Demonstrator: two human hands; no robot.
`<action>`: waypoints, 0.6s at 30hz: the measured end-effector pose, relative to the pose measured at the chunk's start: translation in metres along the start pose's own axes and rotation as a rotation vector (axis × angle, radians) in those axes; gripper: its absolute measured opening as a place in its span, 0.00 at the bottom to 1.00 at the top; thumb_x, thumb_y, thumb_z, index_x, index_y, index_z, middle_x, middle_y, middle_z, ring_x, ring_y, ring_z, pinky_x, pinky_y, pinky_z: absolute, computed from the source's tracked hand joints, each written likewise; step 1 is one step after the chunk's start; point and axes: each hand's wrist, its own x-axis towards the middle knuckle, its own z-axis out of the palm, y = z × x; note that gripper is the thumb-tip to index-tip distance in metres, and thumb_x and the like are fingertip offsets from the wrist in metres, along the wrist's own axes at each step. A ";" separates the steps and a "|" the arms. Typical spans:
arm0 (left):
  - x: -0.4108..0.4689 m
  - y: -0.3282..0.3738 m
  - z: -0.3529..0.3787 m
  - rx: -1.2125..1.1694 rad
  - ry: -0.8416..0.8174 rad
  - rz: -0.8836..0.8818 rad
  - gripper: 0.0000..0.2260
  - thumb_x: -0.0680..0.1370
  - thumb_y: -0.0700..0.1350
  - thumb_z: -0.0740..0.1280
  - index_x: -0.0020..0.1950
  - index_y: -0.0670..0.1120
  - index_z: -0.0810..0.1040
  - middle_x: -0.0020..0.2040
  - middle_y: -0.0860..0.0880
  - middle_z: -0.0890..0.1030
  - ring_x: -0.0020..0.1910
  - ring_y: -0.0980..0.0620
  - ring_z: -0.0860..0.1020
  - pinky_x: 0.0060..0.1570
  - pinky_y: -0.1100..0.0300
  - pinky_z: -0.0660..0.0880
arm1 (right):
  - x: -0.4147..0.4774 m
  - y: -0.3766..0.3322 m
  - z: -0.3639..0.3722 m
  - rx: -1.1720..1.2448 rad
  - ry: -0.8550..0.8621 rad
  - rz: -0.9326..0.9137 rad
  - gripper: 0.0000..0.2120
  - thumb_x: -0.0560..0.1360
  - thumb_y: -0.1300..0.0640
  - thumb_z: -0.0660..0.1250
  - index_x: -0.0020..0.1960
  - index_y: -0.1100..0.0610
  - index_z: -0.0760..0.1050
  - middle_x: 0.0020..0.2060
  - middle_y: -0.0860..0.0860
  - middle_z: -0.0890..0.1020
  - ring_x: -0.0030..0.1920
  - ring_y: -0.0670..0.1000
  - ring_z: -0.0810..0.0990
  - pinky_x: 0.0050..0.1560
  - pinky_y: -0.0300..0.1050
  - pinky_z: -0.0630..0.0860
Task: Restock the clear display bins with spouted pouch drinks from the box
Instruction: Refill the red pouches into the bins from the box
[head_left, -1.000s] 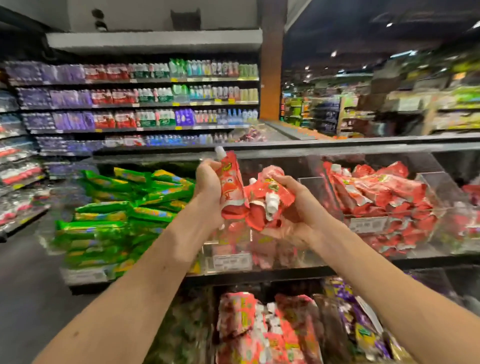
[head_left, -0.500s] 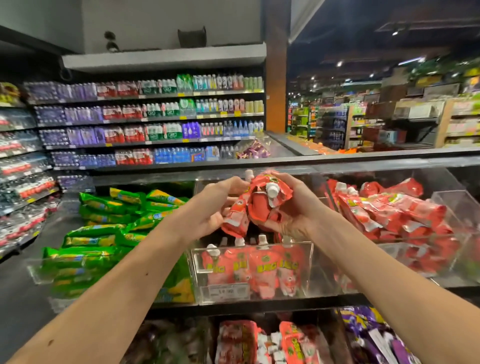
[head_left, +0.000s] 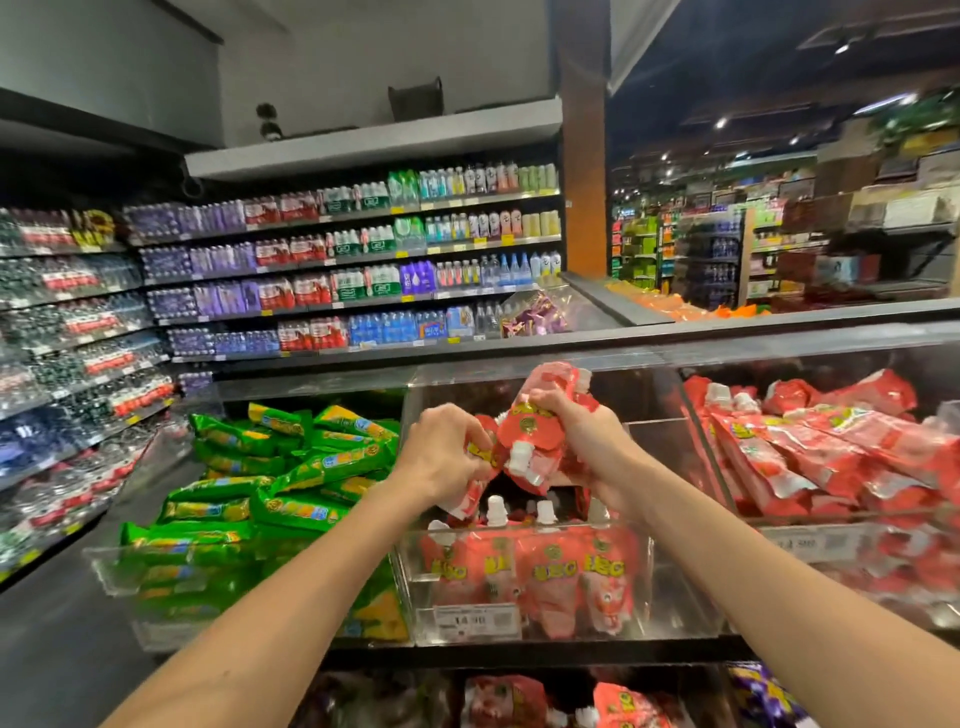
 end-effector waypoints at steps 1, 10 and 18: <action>0.003 0.000 0.005 0.026 -0.027 -0.006 0.10 0.71 0.45 0.78 0.51 0.48 0.86 0.55 0.49 0.83 0.56 0.49 0.80 0.56 0.58 0.74 | 0.001 0.001 0.001 -0.085 0.003 -0.040 0.20 0.69 0.46 0.75 0.54 0.59 0.80 0.44 0.56 0.87 0.44 0.56 0.87 0.51 0.62 0.82; 0.031 -0.007 0.050 0.084 -0.158 -0.194 0.08 0.75 0.35 0.67 0.50 0.45 0.81 0.56 0.41 0.81 0.57 0.39 0.79 0.51 0.54 0.75 | 0.018 0.009 -0.004 -0.252 -0.131 -0.064 0.22 0.74 0.46 0.72 0.61 0.58 0.74 0.46 0.55 0.86 0.40 0.49 0.87 0.35 0.44 0.82; 0.035 -0.017 0.056 0.467 -0.444 -0.085 0.19 0.79 0.38 0.68 0.70 0.41 0.72 0.71 0.38 0.69 0.70 0.38 0.70 0.65 0.49 0.72 | 0.018 0.011 -0.011 -0.039 -0.174 0.123 0.18 0.75 0.48 0.71 0.58 0.60 0.78 0.37 0.54 0.86 0.34 0.51 0.85 0.33 0.46 0.80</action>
